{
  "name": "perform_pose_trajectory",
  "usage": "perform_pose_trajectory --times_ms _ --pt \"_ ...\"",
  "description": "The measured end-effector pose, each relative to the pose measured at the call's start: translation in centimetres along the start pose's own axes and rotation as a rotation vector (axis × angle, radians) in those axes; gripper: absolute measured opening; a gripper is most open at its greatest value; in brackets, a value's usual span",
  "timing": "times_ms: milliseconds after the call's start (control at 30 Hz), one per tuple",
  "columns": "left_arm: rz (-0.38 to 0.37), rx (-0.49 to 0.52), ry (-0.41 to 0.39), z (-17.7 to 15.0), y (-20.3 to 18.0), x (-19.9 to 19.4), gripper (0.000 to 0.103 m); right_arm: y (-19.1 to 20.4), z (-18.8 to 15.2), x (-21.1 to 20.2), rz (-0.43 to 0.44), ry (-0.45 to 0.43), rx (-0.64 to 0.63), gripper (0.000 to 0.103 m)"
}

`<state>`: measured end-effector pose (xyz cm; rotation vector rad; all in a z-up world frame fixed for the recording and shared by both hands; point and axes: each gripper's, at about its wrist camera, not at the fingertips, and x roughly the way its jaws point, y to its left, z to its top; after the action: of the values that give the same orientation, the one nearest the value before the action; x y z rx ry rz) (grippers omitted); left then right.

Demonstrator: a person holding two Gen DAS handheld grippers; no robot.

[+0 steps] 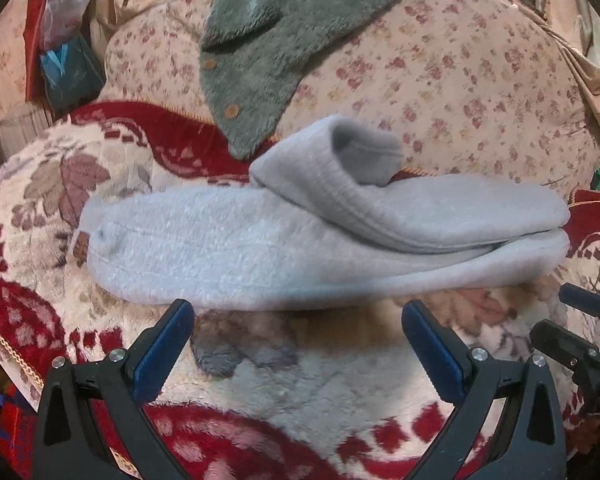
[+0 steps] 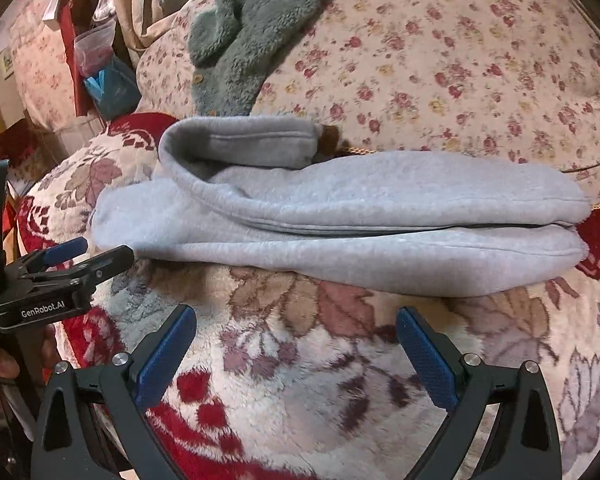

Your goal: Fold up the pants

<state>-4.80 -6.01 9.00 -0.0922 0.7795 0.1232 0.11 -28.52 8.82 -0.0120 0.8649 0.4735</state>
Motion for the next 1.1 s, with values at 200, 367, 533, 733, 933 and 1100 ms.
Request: perform_pose_trajectory --times_ms 200,367,533,733,933,1100 --pt "-0.005 0.011 -0.053 0.3 -2.1 -1.4 0.103 -0.6 0.1 -1.6 -0.016 -0.026 0.005 0.101" --pt "0.002 0.011 -0.08 0.4 -3.0 -2.2 0.103 -1.0 0.2 -2.1 -0.036 -0.038 0.012 0.102" --pt "0.005 -0.01 -0.088 0.2 -3.4 -2.5 0.103 -1.7 0.1 -2.3 -0.052 -0.032 0.029 0.102" --pt "0.019 0.003 -0.086 0.0 -3.6 -2.4 0.103 -2.1 -0.1 -2.4 -0.065 -0.024 0.036 0.102" --pt "0.022 -0.001 -0.078 -0.1 -3.8 -2.2 0.103 -2.5 -0.1 -2.2 -0.071 -0.013 0.042 0.102" --pt "0.026 -0.006 -0.064 -0.3 -3.7 -1.7 0.103 -2.9 -0.3 -2.1 -0.076 -0.012 0.054 0.102"
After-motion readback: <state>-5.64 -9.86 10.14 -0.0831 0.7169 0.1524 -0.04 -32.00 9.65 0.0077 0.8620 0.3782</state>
